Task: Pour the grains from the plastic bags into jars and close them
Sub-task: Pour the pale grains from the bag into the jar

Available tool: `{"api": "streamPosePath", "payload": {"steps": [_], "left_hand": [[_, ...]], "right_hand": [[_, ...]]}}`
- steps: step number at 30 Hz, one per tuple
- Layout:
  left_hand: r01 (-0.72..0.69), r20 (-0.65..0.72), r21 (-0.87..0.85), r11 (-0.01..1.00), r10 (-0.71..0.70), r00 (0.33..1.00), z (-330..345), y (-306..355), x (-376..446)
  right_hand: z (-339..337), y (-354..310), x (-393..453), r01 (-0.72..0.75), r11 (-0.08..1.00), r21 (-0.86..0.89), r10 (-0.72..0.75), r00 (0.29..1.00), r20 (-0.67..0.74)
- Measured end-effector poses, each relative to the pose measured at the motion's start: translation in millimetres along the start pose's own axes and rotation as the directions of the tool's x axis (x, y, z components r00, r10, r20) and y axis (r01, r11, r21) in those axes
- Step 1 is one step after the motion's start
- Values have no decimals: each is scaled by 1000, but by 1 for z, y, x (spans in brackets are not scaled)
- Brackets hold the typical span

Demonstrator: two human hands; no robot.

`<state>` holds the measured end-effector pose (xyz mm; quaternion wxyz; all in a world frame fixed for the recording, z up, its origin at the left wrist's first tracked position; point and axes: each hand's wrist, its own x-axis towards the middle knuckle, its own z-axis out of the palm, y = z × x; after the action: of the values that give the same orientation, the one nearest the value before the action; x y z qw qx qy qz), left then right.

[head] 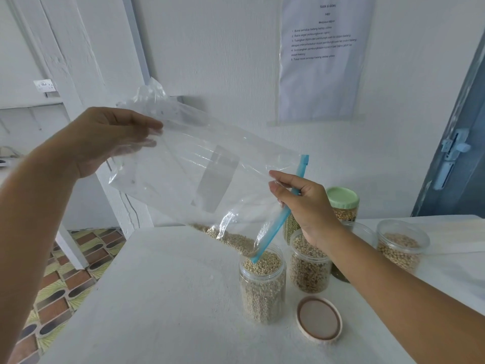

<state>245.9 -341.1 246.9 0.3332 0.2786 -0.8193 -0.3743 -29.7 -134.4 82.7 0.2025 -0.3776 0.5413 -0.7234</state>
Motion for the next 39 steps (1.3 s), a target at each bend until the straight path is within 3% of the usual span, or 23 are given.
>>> {"api": "streamPosePath", "payload": {"steps": [6, 14, 32, 39], "left_hand": [[-29, -101, -29, 999, 26, 995, 1, -4, 1], [-78, -60, -195, 978, 68, 996, -1, -7, 1], [-148, -151, -195, 970, 119, 981, 6, -9, 5], [-88, 4, -108, 990, 89, 996, 2, -14, -2]], "right_hand": [[0, 0, 1, 10, 1000, 6, -10, 1000, -13], [0, 1, 1, 8, 1000, 24, -7, 1000, -18], [-1, 1, -1, -2, 1000, 25, 2, 1000, 4], [-2, 3, -2, -9, 1000, 23, 8, 1000, 8]]}}
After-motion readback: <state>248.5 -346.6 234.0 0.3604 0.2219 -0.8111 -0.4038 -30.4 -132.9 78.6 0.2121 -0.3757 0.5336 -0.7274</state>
